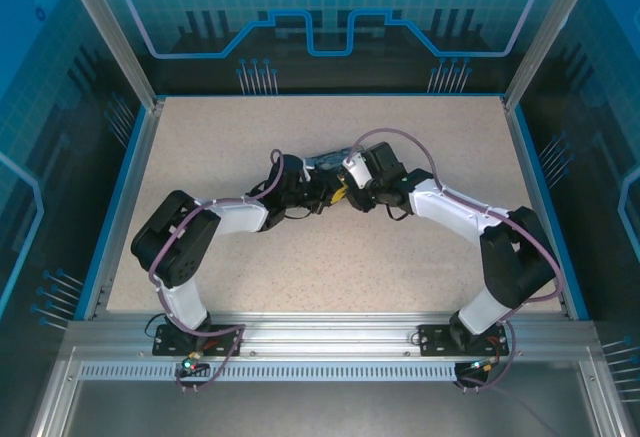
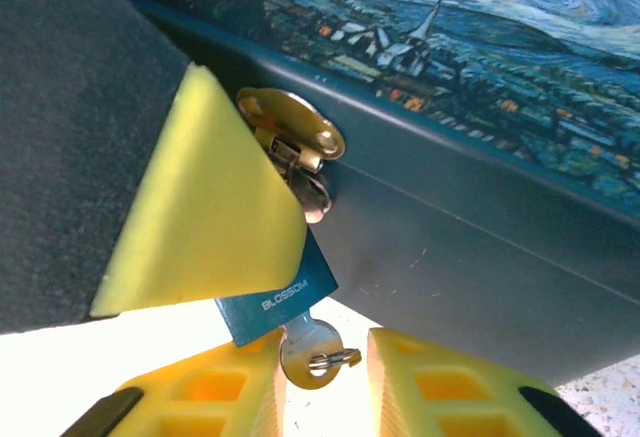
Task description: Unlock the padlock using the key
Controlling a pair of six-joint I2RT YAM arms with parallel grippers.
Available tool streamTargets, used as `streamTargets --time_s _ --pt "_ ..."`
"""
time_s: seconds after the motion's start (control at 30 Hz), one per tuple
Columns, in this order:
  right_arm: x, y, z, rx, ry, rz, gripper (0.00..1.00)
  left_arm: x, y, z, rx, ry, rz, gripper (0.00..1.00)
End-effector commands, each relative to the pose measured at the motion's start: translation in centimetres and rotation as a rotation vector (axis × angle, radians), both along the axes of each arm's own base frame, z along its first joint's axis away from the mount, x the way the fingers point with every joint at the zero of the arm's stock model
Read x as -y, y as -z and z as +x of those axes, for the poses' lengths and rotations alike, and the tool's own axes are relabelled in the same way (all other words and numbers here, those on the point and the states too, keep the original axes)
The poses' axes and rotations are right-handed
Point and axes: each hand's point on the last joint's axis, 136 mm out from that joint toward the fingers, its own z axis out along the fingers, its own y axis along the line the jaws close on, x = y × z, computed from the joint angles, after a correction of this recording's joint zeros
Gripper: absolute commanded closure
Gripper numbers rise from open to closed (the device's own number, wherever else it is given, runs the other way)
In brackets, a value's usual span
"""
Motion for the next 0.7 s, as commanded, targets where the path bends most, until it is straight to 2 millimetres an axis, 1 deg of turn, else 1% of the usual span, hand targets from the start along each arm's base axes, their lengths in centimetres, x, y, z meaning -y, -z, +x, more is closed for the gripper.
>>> streamTargets --time_s 0.0,0.2,0.43,0.57,0.6,0.67 --pt "-0.9 -1.6 0.7 0.026 -0.013 0.064 0.79 0.5 -2.9 0.2 0.057 0.037 -0.040 1.00" --pt "-2.5 -2.8 -0.3 -0.034 -0.073 0.179 1.00 0.5 -2.8 0.2 0.062 0.040 -0.034 1.00" --pt "-3.1 -4.1 -1.0 -0.117 -0.097 0.327 1.00 0.3 -2.2 0.0 0.067 0.038 -0.028 1.00" --pt "-2.5 -4.6 -1.4 -0.140 -0.092 0.345 0.68 0.2 -2.2 0.1 0.075 0.036 -0.024 1.00" --pt "-2.1 -4.9 -1.6 -0.145 -0.085 0.356 0.63 0.1 -2.2 0.1 0.077 0.035 -0.023 1.00" --pt "-1.1 -5.6 -1.9 -0.154 -0.060 0.395 0.59 0.1 -1.9 0.1 0.074 0.035 -0.016 1.00"
